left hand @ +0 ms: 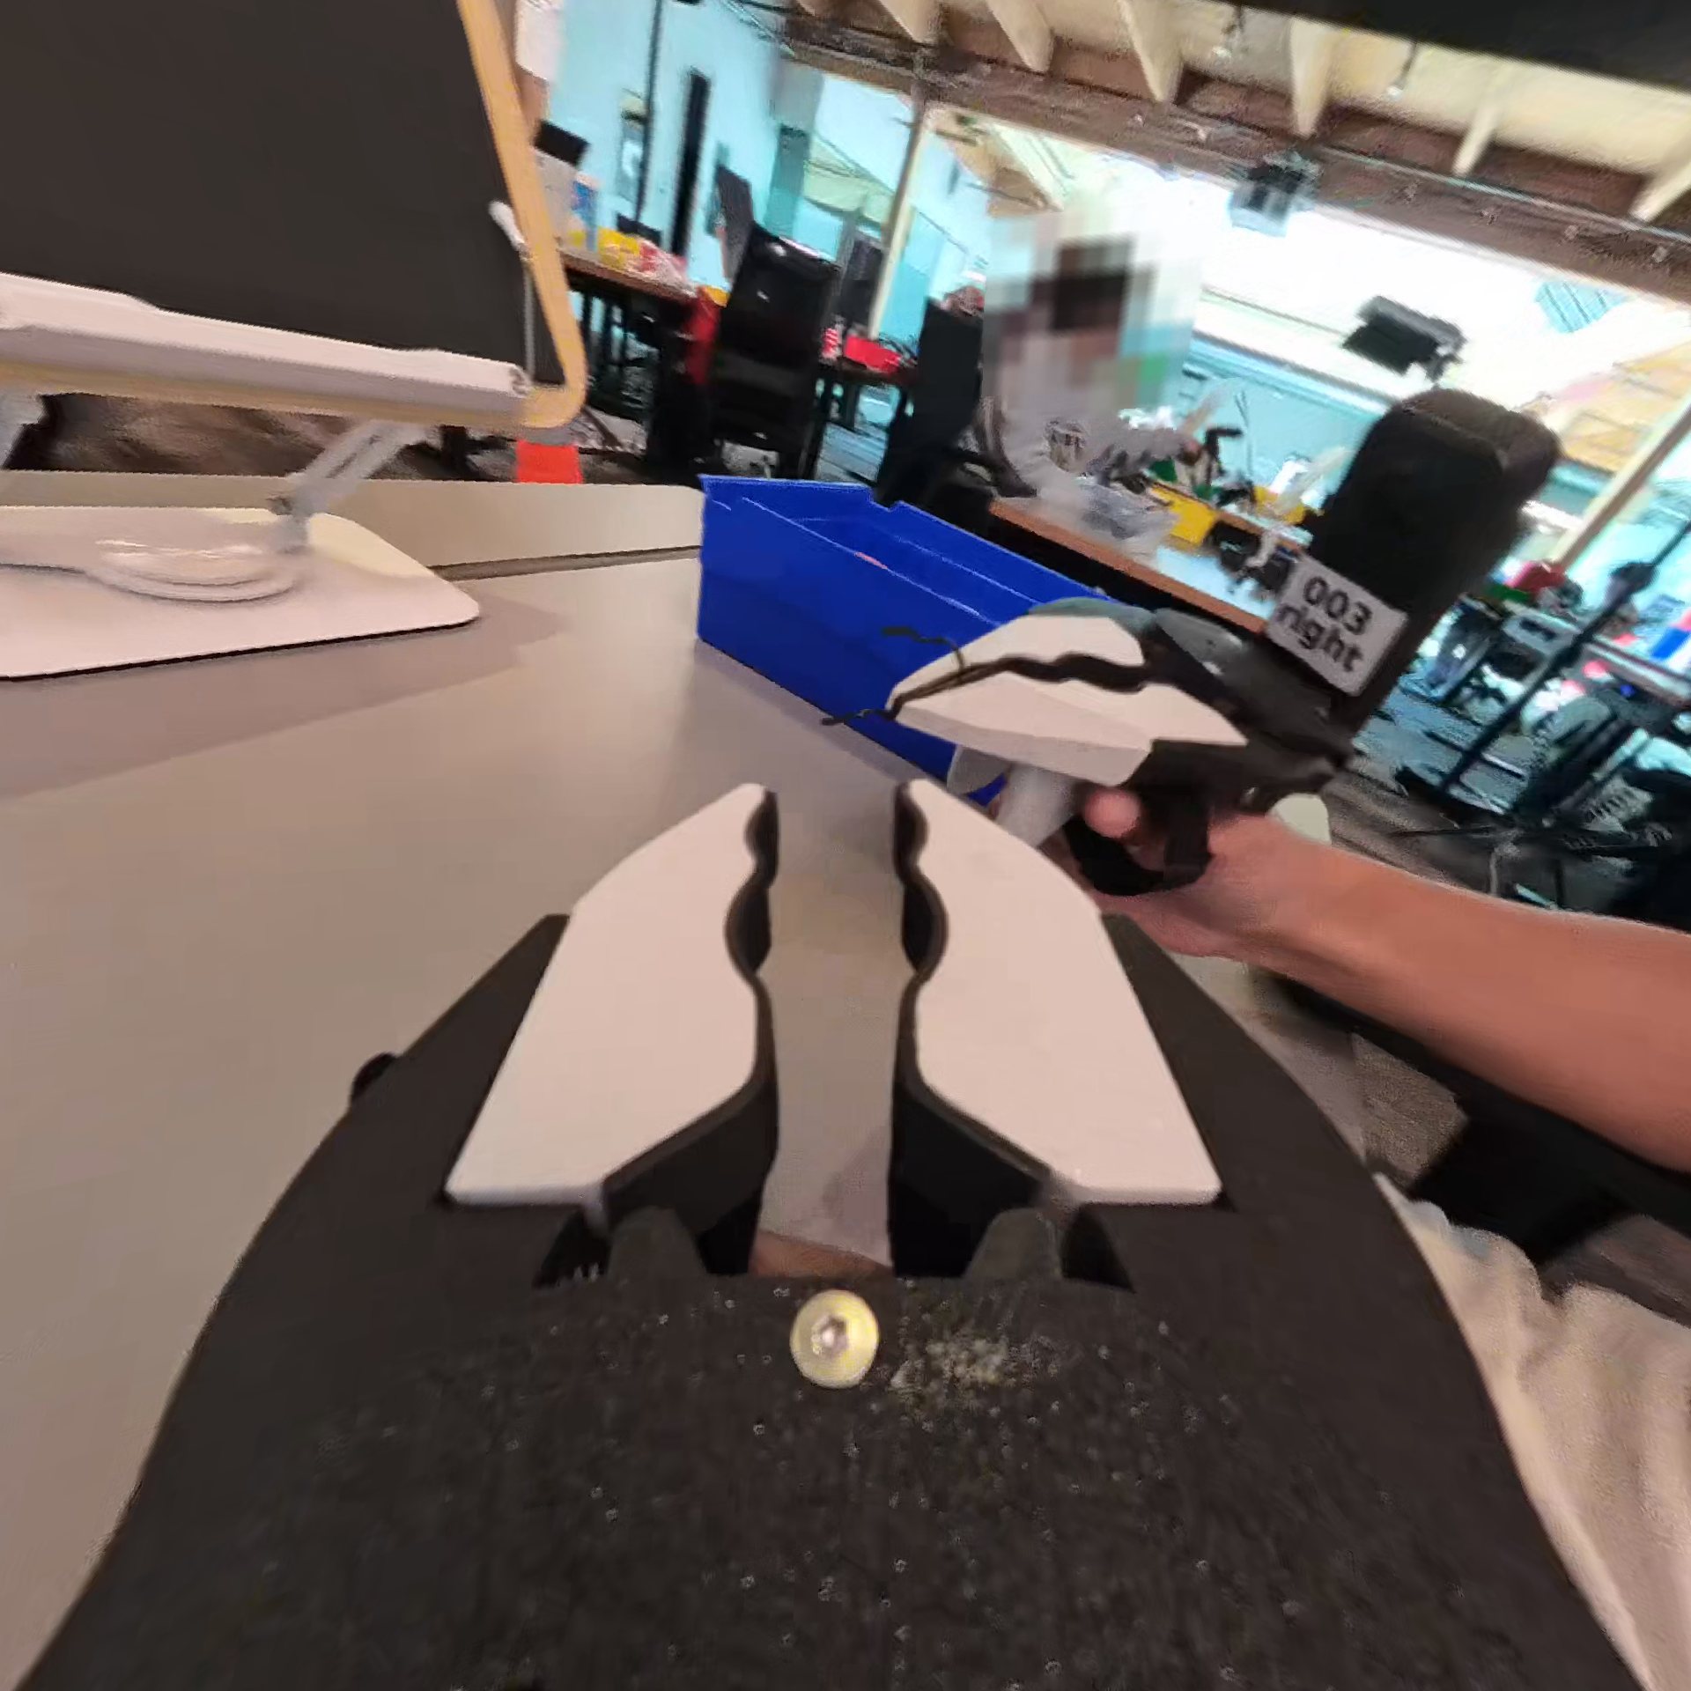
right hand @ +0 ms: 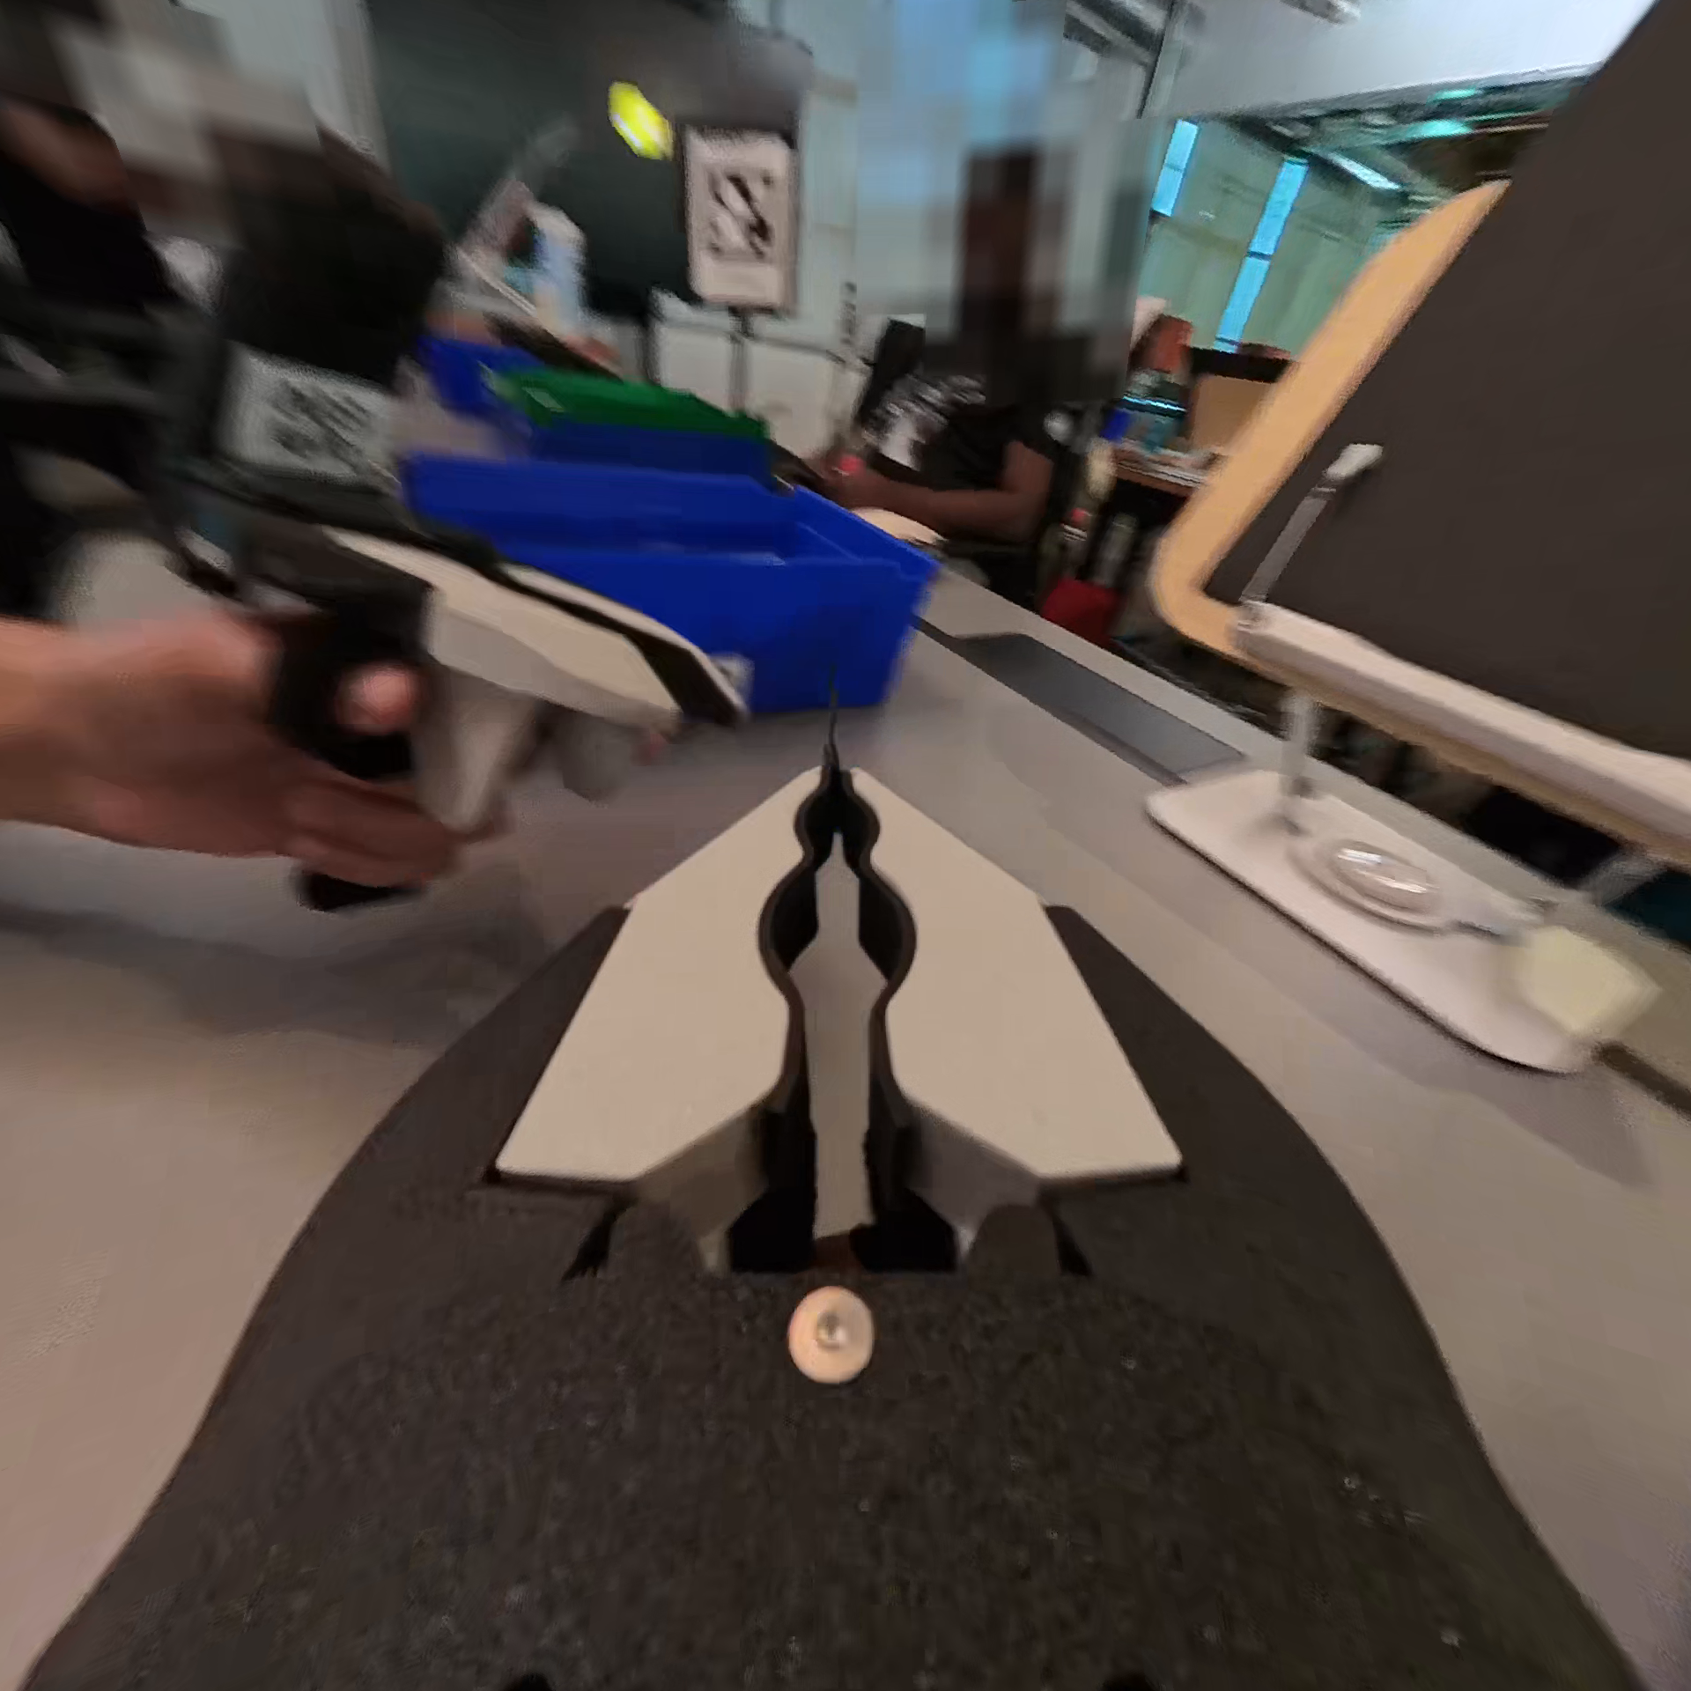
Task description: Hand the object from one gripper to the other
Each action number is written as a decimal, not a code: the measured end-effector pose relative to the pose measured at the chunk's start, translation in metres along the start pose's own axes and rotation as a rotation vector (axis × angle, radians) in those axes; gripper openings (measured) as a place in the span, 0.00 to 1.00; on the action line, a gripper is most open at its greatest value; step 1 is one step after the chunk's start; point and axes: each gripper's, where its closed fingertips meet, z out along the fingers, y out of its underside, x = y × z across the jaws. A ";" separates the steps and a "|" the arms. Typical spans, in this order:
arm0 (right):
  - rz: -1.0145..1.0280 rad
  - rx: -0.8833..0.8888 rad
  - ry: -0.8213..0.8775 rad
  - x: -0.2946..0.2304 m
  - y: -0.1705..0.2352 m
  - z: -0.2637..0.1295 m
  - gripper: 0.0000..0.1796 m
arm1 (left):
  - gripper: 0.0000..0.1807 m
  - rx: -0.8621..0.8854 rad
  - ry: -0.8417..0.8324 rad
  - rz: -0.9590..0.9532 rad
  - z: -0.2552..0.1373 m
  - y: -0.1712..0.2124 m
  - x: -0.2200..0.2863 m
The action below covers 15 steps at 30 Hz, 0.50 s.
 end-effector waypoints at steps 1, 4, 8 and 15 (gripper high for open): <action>-0.102 -0.060 0.076 0.009 0.007 0.000 0.00 | 0.08 -0.002 -0.044 -0.008 0.000 0.000 -0.005; -0.467 -0.187 0.199 0.015 0.021 0.001 0.00 | 0.13 -0.039 -0.159 0.074 0.001 0.004 -0.014; -0.800 -0.233 0.272 0.002 0.021 0.008 0.00 | 0.13 -0.069 -0.202 0.214 0.003 0.006 -0.006; -1.073 -0.237 0.348 -0.012 0.019 0.017 0.00 | 0.12 -0.099 -0.203 0.238 0.006 0.012 -0.003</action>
